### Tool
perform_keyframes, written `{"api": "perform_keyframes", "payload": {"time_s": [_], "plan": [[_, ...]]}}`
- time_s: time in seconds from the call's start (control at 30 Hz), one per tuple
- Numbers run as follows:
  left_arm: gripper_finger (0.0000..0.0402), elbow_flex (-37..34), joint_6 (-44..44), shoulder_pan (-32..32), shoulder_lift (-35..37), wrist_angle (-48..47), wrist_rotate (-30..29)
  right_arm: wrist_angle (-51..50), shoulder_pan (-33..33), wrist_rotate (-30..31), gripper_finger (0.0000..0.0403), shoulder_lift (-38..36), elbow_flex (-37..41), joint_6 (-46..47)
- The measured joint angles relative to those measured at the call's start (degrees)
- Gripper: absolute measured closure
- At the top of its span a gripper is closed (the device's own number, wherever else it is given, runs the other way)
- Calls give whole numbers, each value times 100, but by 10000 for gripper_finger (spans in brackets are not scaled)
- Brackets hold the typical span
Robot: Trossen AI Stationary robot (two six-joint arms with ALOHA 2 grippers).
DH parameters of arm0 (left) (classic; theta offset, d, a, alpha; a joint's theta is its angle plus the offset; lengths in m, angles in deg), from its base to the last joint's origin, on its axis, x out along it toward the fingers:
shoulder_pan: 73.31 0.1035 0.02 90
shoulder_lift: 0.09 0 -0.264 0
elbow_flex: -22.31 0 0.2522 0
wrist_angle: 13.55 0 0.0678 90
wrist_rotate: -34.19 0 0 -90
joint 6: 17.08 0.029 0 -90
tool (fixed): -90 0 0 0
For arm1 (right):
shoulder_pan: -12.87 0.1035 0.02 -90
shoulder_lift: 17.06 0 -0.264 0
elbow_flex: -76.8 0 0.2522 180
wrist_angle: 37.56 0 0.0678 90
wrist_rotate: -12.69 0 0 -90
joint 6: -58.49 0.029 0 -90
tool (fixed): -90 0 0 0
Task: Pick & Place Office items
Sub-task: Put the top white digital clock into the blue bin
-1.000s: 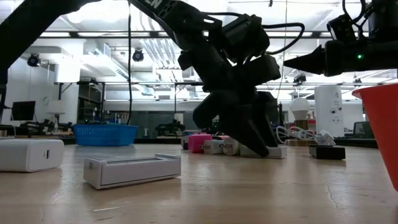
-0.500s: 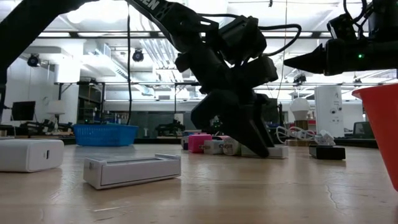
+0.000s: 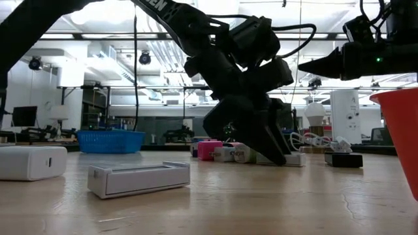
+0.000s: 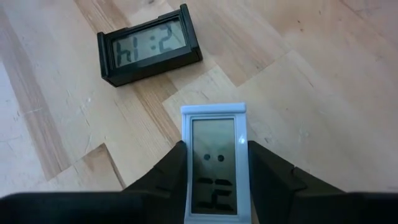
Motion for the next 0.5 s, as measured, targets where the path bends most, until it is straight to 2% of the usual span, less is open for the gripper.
{"api": "perform_keyframes", "payload": {"time_s": [0.1,0.2,0.5], "plan": [[274,-351,-16,0,226,279,-146,-108,0,2,193,2,-2,35],[274,-992,-60,13,623,800,-292,-169,-1,2,193,-6,-2,66],[274,-2768,-471,10,2219,2608,-599,-156,-2,-28,193,-150,-2,55]]}}
